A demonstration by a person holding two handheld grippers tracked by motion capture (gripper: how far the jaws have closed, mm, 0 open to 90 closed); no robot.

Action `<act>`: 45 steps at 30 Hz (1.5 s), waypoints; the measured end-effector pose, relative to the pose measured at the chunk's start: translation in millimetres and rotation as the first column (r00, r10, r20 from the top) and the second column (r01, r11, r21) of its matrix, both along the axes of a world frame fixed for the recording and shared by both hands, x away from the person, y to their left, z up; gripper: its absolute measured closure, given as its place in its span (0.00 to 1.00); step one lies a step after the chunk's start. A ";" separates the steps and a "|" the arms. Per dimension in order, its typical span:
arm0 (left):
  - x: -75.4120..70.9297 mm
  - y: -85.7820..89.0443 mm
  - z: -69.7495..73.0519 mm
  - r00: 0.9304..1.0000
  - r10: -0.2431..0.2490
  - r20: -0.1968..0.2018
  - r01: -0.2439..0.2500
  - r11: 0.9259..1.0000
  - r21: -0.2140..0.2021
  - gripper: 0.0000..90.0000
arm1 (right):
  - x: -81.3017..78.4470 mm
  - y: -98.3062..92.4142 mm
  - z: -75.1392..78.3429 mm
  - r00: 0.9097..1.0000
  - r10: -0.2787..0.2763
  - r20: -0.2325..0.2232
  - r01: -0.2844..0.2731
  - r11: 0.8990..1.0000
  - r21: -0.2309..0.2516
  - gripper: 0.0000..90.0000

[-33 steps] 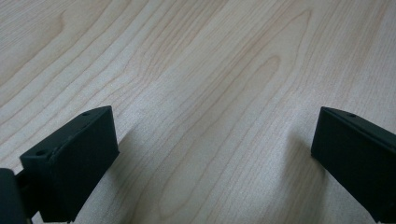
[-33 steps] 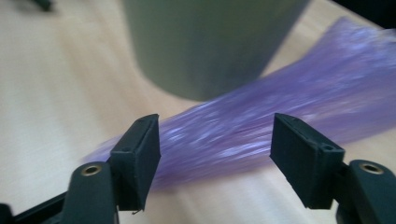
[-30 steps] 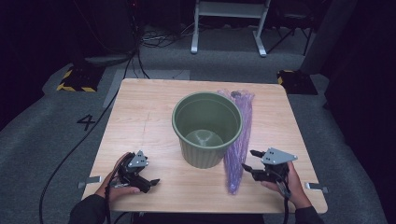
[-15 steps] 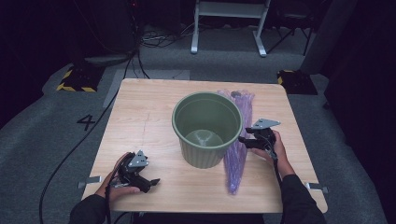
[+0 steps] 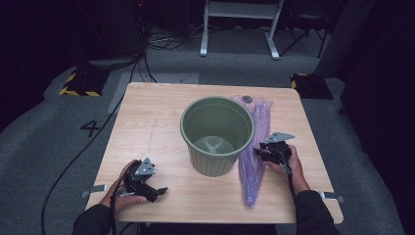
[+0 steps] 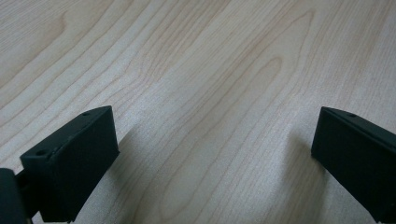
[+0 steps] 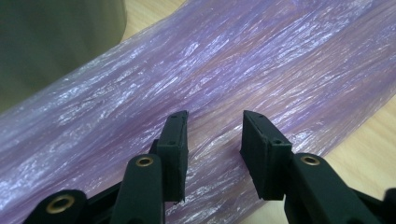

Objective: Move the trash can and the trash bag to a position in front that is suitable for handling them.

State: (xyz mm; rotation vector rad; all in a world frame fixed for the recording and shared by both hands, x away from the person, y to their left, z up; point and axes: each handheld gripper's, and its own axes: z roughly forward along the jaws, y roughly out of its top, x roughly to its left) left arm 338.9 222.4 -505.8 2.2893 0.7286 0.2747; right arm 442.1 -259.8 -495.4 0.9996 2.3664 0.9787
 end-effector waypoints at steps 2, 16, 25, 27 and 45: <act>-0.1 -0.2 0.1 1.000 0.002 0.001 -0.002 1.000 0.002 0.00 | -2.3 -2.8 -0.2 1.000 -0.013 -0.003 0.013 1.000 0.004 0.68; 0.1 -0.8 0.0 1.000 0.004 0.001 -0.004 1.000 0.001 0.00 | -32.1 -26.3 15.2 0.995 -0.099 0.030 0.098 0.994 0.040 0.40; 0.0 -0.8 0.0 1.000 0.005 0.000 -0.005 1.000 0.001 0.00 | -39.2 -34.5 32.3 0.994 -0.110 0.027 0.107 0.988 0.114 0.18; 0.1 -0.8 0.0 1.000 0.004 0.001 -0.004 1.000 0.001 0.00 | -47.6 -27.4 40.7 0.997 -0.053 0.047 0.047 0.991 0.121 0.18; -0.2 -0.8 0.0 1.000 0.007 0.000 -0.007 1.000 0.002 0.00 | -31.0 6.5 34.6 0.988 -0.125 0.089 0.127 0.992 -0.018 0.26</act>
